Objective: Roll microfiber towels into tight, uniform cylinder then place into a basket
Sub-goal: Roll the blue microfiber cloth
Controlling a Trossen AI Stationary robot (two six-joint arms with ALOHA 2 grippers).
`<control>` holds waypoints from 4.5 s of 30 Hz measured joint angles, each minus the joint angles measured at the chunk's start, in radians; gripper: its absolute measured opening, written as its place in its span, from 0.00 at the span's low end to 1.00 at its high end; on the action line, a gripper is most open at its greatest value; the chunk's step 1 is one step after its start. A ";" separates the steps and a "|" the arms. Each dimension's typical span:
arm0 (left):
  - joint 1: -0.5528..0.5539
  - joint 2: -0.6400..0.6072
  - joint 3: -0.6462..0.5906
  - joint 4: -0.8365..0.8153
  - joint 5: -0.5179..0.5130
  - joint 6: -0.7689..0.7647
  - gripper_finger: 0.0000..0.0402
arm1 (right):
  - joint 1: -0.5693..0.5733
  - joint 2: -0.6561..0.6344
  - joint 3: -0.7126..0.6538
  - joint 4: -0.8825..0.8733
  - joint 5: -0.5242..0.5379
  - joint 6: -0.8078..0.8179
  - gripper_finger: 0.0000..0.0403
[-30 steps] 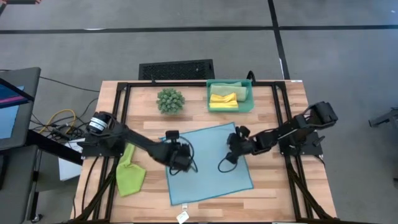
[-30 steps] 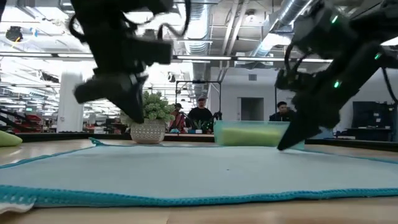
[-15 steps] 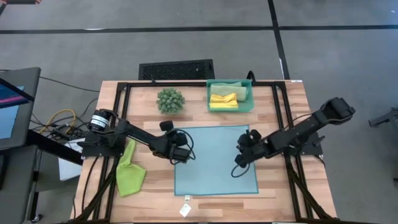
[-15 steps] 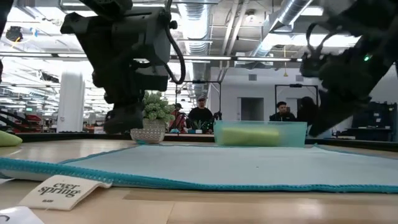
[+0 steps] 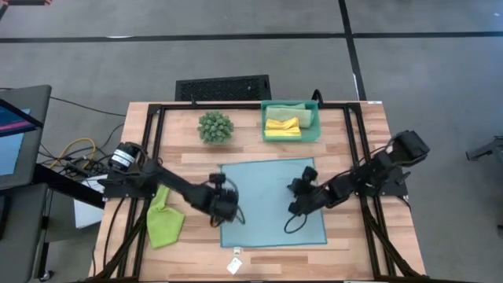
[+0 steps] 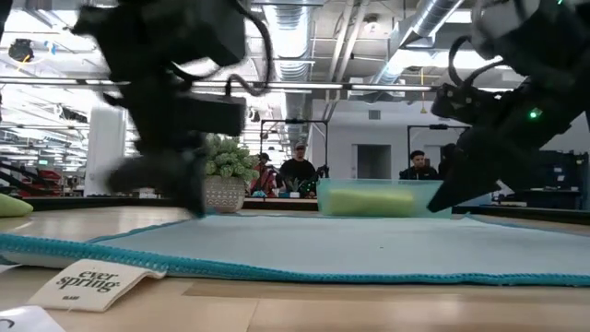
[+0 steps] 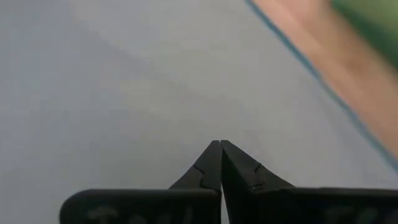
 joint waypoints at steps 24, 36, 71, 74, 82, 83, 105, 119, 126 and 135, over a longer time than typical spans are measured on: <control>-0.229 0.001 -0.009 0.023 -0.294 -0.316 0.00 | -0.031 0.019 0.024 0.068 -0.119 -0.008 0.03; 0.022 0.003 -0.148 0.194 -0.299 -0.130 0.00 | 0.098 -0.089 0.026 0.050 -0.297 -0.041 0.08; 0.045 0.002 -0.100 0.026 -0.266 -0.207 0.00 | 0.009 0.025 0.059 -0.288 -0.090 0.179 0.06; 0.090 0.002 -0.095 -0.024 -0.374 -0.221 0.00 | 0.016 0.002 0.056 -0.393 -0.049 0.250 0.04; 0.094 0.000 0.051 -0.235 -0.488 -0.244 0.00 | 0.101 -0.150 0.050 -0.428 0.092 0.297 0.05; 0.080 0.000 0.069 -0.258 -0.488 -0.258 0.00 | 0.111 -0.157 0.051 -0.405 0.088 0.282 0.05; -0.427 0.011 0.153 0.205 -0.132 -0.087 0.12 | 0.206 -0.041 0.051 0.068 -0.185 -0.121 0.06; -0.356 0.169 0.154 0.265 -0.140 -0.094 0.39 | 0.262 -0.044 0.073 0.067 -0.205 -0.110 0.07; -0.335 0.167 0.155 0.247 -0.113 -0.110 0.19 | 0.273 -0.045 0.087 0.062 -0.212 -0.100 0.16; -0.333 0.147 0.154 0.118 -0.368 -0.212 0.02 | 0.287 -0.045 0.130 -0.204 -0.447 -0.059 0.50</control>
